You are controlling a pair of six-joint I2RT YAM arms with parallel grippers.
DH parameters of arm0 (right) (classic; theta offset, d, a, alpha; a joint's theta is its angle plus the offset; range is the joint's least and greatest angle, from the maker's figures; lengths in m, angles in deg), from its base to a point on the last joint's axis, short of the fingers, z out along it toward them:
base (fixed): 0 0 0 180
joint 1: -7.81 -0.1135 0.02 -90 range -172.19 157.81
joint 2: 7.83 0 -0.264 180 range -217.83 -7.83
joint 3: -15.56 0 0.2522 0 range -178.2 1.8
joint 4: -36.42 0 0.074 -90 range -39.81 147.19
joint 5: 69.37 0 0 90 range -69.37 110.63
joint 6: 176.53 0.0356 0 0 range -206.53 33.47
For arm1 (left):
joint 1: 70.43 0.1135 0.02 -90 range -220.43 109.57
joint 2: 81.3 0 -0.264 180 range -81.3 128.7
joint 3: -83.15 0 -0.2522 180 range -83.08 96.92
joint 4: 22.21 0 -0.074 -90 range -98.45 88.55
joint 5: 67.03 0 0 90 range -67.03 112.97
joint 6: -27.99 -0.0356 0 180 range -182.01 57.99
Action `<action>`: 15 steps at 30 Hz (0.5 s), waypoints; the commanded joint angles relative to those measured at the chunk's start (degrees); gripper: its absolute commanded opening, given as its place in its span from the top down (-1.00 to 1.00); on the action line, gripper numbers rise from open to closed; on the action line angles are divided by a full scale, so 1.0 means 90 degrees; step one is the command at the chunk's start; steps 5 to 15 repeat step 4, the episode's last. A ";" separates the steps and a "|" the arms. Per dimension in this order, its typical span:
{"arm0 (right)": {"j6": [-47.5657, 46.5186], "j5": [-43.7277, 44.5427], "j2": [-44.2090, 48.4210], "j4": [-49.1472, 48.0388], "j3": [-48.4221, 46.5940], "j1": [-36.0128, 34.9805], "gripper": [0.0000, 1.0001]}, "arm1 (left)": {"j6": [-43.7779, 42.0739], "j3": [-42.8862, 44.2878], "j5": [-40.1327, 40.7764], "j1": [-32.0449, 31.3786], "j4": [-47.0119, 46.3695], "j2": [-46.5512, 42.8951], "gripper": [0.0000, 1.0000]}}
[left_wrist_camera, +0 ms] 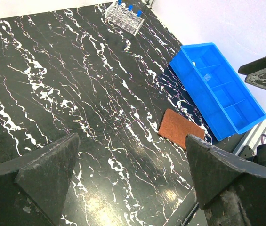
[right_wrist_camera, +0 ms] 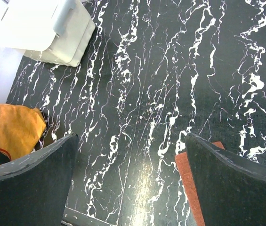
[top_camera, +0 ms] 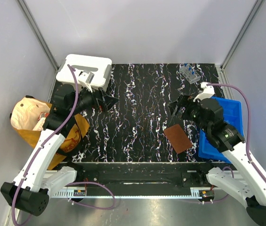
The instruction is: Organize the chemistry lab equipment
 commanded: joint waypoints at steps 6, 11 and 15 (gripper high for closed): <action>-0.0047 0.0119 0.0008 -0.0175 -0.0378 -0.0002 -0.99 | -0.0048 -0.0040 -0.0109 -0.0019 -0.0363 -0.0179 -0.98; -0.0047 0.0119 0.0008 -0.0175 -0.0378 -0.0002 -0.99 | -0.0048 -0.0040 -0.0109 -0.0019 -0.0363 -0.0179 -0.98; -0.0047 0.0119 0.0008 -0.0175 -0.0378 -0.0002 -0.99 | -0.0048 -0.0040 -0.0109 -0.0019 -0.0363 -0.0179 -0.98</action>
